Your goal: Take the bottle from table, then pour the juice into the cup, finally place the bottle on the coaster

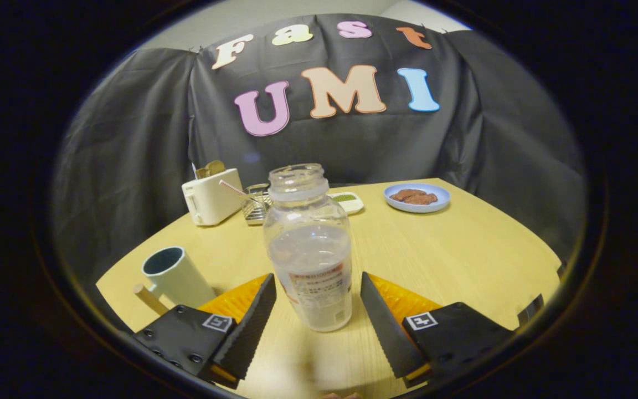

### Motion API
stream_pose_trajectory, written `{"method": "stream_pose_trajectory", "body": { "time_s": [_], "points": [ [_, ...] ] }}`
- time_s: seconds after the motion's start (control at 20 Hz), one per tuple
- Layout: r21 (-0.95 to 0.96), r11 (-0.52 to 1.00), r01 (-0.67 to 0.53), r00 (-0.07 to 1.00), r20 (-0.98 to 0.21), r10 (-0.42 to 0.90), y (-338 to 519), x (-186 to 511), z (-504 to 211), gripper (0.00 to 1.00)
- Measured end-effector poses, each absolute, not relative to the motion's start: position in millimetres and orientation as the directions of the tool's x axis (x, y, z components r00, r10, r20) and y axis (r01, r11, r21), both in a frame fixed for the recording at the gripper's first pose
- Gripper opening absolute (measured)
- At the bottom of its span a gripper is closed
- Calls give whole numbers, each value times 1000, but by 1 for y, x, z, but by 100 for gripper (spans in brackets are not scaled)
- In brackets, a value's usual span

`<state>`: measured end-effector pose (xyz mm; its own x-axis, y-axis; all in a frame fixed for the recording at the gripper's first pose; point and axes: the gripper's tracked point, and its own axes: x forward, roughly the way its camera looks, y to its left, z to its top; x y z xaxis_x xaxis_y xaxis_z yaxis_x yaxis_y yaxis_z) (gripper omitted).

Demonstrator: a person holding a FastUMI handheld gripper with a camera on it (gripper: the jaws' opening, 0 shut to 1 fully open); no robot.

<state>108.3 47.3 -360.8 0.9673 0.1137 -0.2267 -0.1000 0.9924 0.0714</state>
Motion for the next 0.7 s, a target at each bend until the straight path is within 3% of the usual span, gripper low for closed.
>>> {"method": "stream_pose_trajectory", "body": {
  "time_s": [0.7],
  "points": [
    [130,989,-68,951,-292,104,56,143,-393,89]
  ]
}}
